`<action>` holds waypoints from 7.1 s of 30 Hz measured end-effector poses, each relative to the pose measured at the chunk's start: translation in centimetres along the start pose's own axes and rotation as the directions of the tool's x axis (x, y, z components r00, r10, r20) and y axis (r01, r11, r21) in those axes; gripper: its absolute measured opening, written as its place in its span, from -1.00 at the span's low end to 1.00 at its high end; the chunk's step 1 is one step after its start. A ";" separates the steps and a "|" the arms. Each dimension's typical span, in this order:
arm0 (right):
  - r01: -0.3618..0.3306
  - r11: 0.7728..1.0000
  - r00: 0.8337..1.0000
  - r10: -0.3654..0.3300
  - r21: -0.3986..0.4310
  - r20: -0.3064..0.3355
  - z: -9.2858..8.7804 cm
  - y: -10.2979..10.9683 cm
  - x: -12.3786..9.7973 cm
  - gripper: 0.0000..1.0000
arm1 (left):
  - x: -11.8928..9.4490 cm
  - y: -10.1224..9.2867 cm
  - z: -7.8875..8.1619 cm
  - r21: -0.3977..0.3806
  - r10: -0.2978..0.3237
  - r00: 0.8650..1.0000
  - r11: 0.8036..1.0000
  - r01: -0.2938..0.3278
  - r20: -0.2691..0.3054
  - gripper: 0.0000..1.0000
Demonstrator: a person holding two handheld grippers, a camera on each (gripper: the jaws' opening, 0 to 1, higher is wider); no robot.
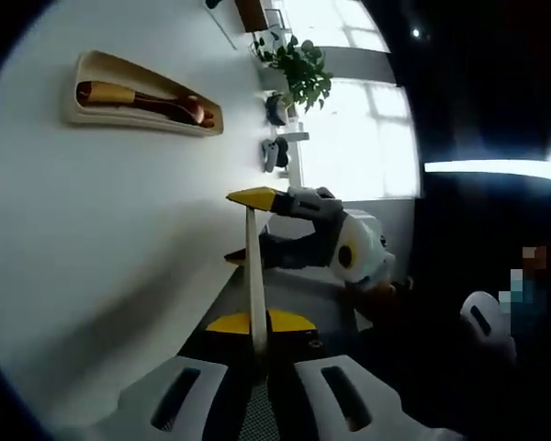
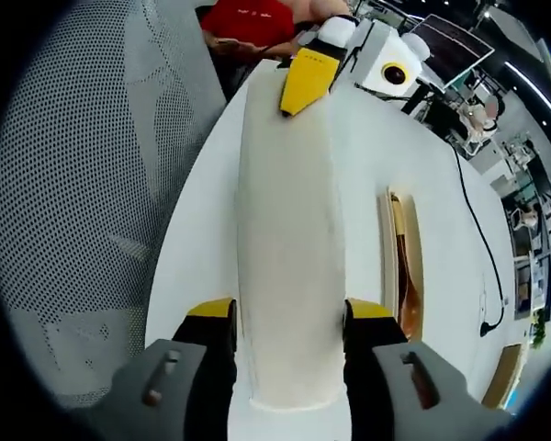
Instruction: Arrange the utensils inside the cutlery case until each visible utensil rests in its matching compartment.
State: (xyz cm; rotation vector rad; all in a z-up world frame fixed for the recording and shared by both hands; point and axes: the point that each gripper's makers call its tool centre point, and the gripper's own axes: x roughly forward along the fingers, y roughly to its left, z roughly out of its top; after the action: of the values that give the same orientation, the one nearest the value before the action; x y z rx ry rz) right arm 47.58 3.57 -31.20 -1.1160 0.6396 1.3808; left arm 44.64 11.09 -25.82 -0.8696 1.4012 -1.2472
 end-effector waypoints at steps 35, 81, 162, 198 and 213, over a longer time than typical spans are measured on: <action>0.044 0.993 0.997 -0.038 0.106 -0.066 -3.0 -9.5 0.8 -0.22 | -3.7 3.8 11.9 0.064 0.171 0.867 0.972 -0.227 0.468 -0.68; -0.104 0.985 0.983 0.123 0.140 -0.134 -5.5 -13.3 4.6 -0.22 | -7.6 9.7 17.4 0.055 0.466 0.664 0.794 -0.605 0.584 -0.49; 0.039 0.776 0.962 0.141 0.630 -0.232 -10.4 -13.9 0.8 -1.00 | -6.4 9.3 16.6 0.468 0.769 0.579 0.420 -0.778 0.272 -1.00; 0.113 0.755 0.941 0.128 0.646 -0.314 -11.0 -13.3 1.2 -1.00 | -5.0 9.1 16.6 0.531 0.844 0.498 0.334 -0.779 0.200 -1.00; 0.104 0.793 0.915 0.160 0.600 -0.371 -11.0 -13.2 1.1 -1.00 | -4.9 9.0 16.8 0.608 0.845 0.478 0.253 -0.753 0.239 -1.00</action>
State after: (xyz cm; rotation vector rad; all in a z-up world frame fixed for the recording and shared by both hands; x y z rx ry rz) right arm 63.11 -3.61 -33.35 -0.8507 1.3095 0.8464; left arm 62.97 13.61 -32.47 0.4804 1.0922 -0.8157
